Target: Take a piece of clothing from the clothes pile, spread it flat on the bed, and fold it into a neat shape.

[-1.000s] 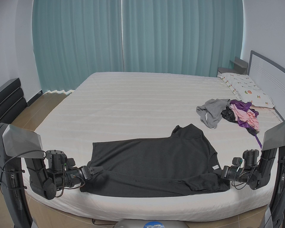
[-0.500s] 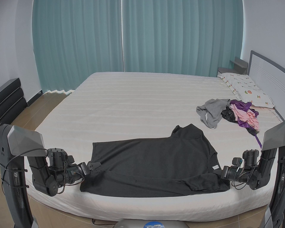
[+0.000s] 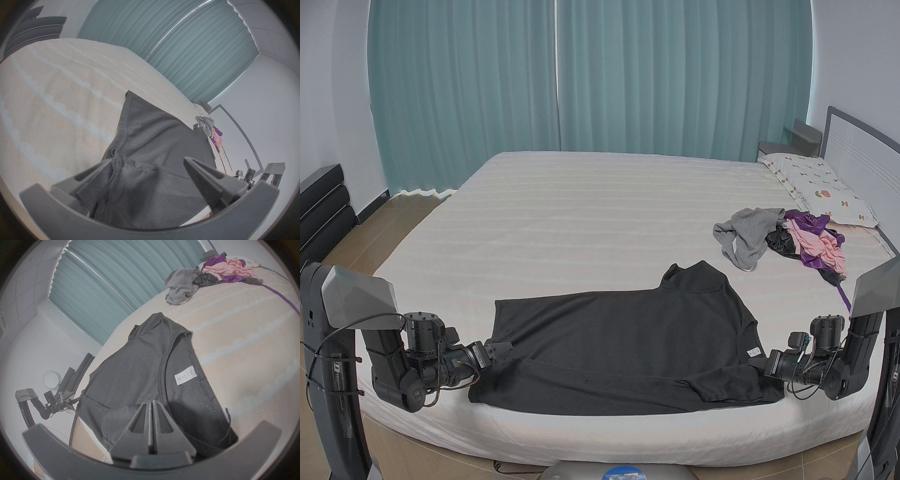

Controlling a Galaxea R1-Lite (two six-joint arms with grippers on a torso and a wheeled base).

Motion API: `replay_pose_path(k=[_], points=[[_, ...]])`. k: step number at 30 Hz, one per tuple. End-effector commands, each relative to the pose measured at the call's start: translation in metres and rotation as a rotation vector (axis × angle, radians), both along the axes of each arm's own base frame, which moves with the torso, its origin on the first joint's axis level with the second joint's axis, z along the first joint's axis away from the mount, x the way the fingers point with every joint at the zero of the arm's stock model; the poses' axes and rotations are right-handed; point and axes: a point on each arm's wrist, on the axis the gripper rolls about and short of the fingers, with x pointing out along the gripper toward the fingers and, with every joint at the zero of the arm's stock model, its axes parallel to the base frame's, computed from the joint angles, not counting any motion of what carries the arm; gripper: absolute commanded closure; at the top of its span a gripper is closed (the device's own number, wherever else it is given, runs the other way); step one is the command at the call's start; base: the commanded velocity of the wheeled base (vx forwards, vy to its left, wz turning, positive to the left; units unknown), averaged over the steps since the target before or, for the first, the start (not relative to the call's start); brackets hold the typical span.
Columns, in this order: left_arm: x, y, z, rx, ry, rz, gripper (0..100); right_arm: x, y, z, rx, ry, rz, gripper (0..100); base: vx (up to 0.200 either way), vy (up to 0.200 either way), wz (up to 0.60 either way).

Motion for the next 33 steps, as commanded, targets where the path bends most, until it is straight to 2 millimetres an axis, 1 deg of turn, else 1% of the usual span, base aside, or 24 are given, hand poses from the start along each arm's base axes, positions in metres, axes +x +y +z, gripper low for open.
replay_pose_path(k=[1,9,13,18,20,21,22,23,24,25,26,29,33], points=[[0.0,0.001,-0.005,0.004,0.015,0.006,100,0.0,0.0,0.0,0.001,0.0,-0.001,100,0.0,0.0,0.0],[-0.003,0.023,-0.006,0.01,0.018,0.075,100,0.0,-0.002,0.0,0.009,0.004,-0.014,100,0.0,0.0,0.0],[-0.004,0.027,-0.005,0.009,0.007,0.089,100,0.0,-0.002,0.003,0.03,0.008,-0.033,100,0.0,0.0,0.0],[-0.011,0.026,-0.003,0.009,0.004,0.086,100,-0.003,-0.003,0.006,0.034,0.007,-0.036,100,0.0,0.0,0.0],[-0.015,0.026,0.002,0.007,-0.006,0.087,100,-0.006,-0.002,0.011,0.038,-0.01,-0.04,100,0.0,0.0,0.0],[-0.019,0.025,0.006,0.004,-0.012,0.082,100,-0.009,-0.002,0.018,0.048,-0.024,-0.048,100,0.0,0.0,0.0],[-0.02,0.025,0.005,0.004,-0.01,0.082,100,-0.009,-0.002,0.018,0.049,-0.025,-0.048,100,0.0,0.0,0.0],[-0.025,0.024,0.01,0.004,-0.016,0.081,100,-0.013,-0.002,0.026,0.059,-0.048,-0.054,100,0.0,0.0,0.0],[-0.027,0.024,0.012,0.002,-0.02,0.08,100,-0.015,-0.002,0.03,0.065,-0.056,-0.056,100,0.0,0.0,0.0],[-0.027,0.024,0.012,0.002,-0.02,0.08,100,-0.015,-0.002,0.03,0.065,-0.056,-0.056,100,0.0,0.0,0.0],[-0.032,0.024,0.017,-0.003,-0.023,0.081,100,-0.019,-0.006,0.037,0.071,-0.069,-0.069,100,0.0,0.0,0.0],[-0.04,0.024,0.02,-0.003,-0.017,0.081,100,-0.025,-0.015,0.042,0.072,-0.073,-0.103,100,0.0,0.0,0.0],[-0.047,0.026,0.03,0.001,-0.038,0.094,100,-0.036,-0.018,0.051,0.072,-0.102,-0.12,100,0.0,0.0,0.0]])
